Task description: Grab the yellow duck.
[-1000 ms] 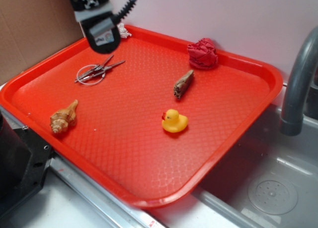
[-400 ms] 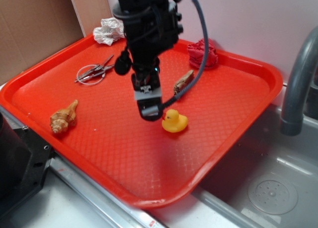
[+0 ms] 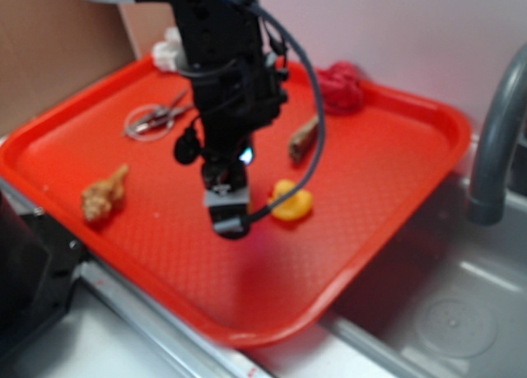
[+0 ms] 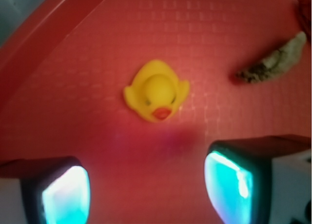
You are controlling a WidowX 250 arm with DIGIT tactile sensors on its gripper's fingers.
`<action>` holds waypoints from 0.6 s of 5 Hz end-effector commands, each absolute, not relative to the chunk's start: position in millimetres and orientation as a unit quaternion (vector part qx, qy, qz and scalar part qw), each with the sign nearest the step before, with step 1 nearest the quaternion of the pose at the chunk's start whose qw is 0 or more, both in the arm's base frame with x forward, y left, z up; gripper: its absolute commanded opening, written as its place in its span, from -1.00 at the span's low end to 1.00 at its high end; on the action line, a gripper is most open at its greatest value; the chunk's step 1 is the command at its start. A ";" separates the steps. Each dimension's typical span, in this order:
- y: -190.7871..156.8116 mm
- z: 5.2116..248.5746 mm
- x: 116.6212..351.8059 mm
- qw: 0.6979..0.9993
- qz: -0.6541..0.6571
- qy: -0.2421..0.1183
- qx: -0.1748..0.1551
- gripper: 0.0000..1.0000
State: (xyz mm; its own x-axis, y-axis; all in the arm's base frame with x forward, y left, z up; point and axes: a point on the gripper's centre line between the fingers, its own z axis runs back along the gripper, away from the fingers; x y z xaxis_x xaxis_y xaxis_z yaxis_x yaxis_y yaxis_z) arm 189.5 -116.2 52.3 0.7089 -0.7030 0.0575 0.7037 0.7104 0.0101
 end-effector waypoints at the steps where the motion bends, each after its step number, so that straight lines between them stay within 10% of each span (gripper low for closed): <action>1: -140.0 30.5 233.2 0.914 -0.403 -0.020 -0.035 1.00; 2: -146.3 24.5 233.0 0.916 -0.399 -0.010 -0.034 -1.00; 3: -142.1 40.9 217.2 0.916 -0.398 -0.030 -0.033 -1.00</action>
State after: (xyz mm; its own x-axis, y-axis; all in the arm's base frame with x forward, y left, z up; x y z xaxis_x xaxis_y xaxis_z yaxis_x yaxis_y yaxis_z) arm 214.3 -133.2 24.8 0.6971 -0.7168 0.0177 0.7163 0.6952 -0.0597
